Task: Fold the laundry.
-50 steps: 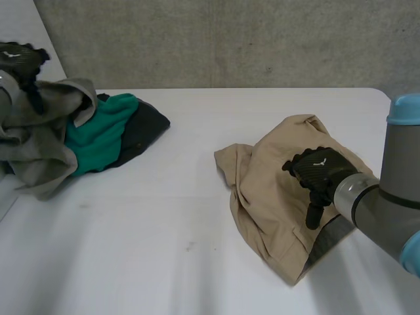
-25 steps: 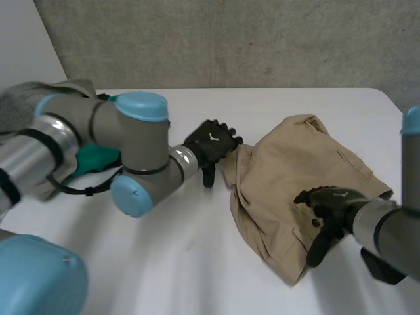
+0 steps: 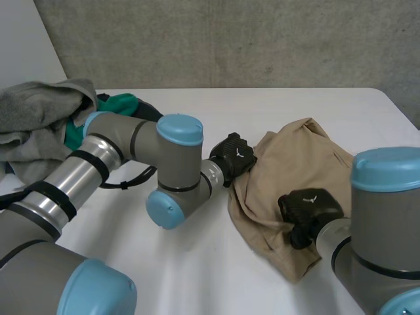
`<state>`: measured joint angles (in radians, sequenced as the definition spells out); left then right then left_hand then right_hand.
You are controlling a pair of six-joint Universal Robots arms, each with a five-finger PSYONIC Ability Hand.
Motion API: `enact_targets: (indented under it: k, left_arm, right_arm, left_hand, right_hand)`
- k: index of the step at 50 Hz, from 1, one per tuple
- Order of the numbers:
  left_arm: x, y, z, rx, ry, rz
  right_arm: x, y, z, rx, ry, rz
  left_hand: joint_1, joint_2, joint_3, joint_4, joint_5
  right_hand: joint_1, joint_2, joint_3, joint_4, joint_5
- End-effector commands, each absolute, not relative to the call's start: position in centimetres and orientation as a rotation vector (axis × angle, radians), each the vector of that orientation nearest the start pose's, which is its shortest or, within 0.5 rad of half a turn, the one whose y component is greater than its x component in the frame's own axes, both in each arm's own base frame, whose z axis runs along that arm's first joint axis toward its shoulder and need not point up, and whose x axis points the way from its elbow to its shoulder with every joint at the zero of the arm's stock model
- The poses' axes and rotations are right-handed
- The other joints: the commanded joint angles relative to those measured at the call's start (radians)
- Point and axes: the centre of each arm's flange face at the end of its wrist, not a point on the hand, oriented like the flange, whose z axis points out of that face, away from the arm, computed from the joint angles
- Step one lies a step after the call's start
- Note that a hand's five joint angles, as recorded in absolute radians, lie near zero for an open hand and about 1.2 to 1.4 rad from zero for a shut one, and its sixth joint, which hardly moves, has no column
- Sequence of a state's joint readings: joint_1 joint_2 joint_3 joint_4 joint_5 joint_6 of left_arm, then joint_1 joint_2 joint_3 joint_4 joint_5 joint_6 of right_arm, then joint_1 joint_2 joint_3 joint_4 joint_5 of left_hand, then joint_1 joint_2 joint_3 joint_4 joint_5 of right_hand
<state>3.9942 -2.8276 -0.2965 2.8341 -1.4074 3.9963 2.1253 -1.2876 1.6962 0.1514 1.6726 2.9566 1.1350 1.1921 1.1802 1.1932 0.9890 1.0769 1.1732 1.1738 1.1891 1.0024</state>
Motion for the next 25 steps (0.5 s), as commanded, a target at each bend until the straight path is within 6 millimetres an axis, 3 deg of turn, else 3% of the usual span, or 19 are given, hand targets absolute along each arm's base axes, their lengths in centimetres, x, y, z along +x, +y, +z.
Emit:
enact_targets:
  k: [1,3,10,11,15,19,21,25]
  left_arm:
    - [-43.6,-30.5,14.5,-1.817,-1.71,2.064]
    - [-42.9,-30.5,16.2,-1.777,-1.746,2.079]
    - [-38.9,-29.0,26.3,-1.464,-1.779,2.218]
    - [-37.9,-28.1,28.4,-1.394,-1.764,2.253]
    - [-35.5,-25.5,31.9,-1.259,-1.748,2.29]
    - [-34.1,-23.2,32.8,-1.16,-1.739,2.259]
    - [-34.1,-22.9,31.9,-1.143,-1.753,2.232]
    - [-34.6,-23.1,28.1,-1.158,-1.837,2.127]
  right_arm:
    - [25.4,-19.8,22.2,-0.954,2.415,-1.667]
    - [25.4,-20.5,23.0,-0.969,2.391,-1.71]
    - [26.1,-25.6,26.5,-0.975,2.3,-1.916]
    - [26.6,-26.7,27.4,-0.972,2.267,-1.97]
    - [27.6,-28.8,29.9,-0.949,2.15,-2.107]
    - [28.9,-30.3,31.4,-0.943,1.975,-2.21]
    - [29.6,-30.9,31.2,-0.964,1.904,-2.225]
    - [30.9,-32.1,28.0,-1.034,1.903,-2.142]
  left_hand:
    - [0.261,0.204,0.216,0.203,0.233]
    - [0.261,0.204,0.216,0.203,0.233]
    - [0.261,0.204,0.216,0.203,0.233]
    - [0.261,0.204,0.216,0.203,0.233]
    - [0.261,0.204,0.216,0.203,0.233]
    - [0.261,0.204,0.216,0.203,0.233]
    - [0.261,0.204,0.216,0.203,0.233]
    - [0.261,0.204,0.216,0.203,0.233]
  right_hand:
    - [0.319,0.223,0.222,0.207,0.219]
    - [0.319,0.223,0.222,0.207,0.219]
    - [0.319,0.223,0.222,0.207,0.219]
    - [0.319,0.223,0.222,0.207,0.219]
    - [0.319,0.223,0.222,0.207,0.219]
    - [0.319,0.223,0.222,0.207,0.219]
    - [0.319,0.223,0.222,0.207,0.219]
    - [0.319,0.223,0.222,0.207,0.219]
